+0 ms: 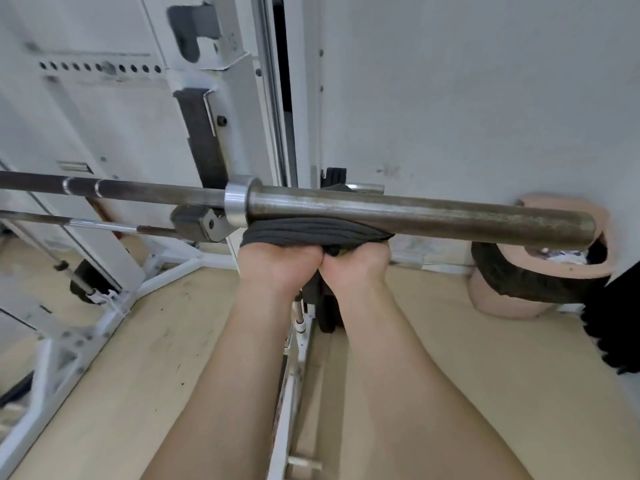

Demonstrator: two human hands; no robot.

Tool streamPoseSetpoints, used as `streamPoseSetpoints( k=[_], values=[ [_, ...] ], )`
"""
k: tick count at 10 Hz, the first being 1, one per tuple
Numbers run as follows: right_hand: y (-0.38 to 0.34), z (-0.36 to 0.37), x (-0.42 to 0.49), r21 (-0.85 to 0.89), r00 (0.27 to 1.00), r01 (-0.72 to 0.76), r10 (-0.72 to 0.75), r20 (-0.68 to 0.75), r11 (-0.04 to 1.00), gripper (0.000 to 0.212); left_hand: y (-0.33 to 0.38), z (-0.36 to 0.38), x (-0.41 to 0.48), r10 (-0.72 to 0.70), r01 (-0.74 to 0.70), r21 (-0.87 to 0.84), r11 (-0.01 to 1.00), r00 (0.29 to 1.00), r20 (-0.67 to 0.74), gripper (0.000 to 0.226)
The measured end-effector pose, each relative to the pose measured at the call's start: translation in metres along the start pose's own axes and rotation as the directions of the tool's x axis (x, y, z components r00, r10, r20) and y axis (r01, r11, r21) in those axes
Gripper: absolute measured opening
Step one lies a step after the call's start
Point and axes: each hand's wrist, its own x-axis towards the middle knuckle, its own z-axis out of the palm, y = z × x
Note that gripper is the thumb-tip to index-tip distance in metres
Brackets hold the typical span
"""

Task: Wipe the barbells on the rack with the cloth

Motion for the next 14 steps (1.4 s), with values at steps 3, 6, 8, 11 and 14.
streamPoseSetpoints(
  k=[3, 6, 8, 11, 14],
  values=[
    [0.024, 0.005, -0.002, -0.019, 0.997, -0.008, 0.010, 0.070, 1.000, 0.042, 0.013, -0.020, -0.006, 0.053, -0.040, -0.447, 0.893, 0.998, 0.016, 0.042],
    [-0.045, -0.017, -0.015, -0.040, 0.985, 0.170, -0.169, 0.030, 0.985, 0.039, -0.017, 0.037, -0.019, 0.145, 0.314, -0.863, 0.396, 0.907, 0.396, 0.043],
    [-0.049, -0.021, -0.024, -0.012, 0.984, 0.173, -0.173, 0.036, 0.985, 0.040, -0.013, 0.033, -0.037, 0.087, 0.350, -0.818, 0.456, 0.897, 0.432, 0.042],
    [0.039, 0.005, -0.013, -0.053, 0.993, -0.067, 0.071, 0.093, 0.996, 0.045, 0.019, -0.043, -0.013, 0.136, 0.101, -0.839, 0.535, 0.970, 0.203, 0.045],
    [-0.027, -0.041, -0.050, -0.180, 0.994, 0.013, 0.008, 0.112, 0.984, 0.053, -0.043, 0.007, -0.044, 0.294, 0.032, -0.754, 0.656, 0.909, 0.294, 0.048]
  ],
)
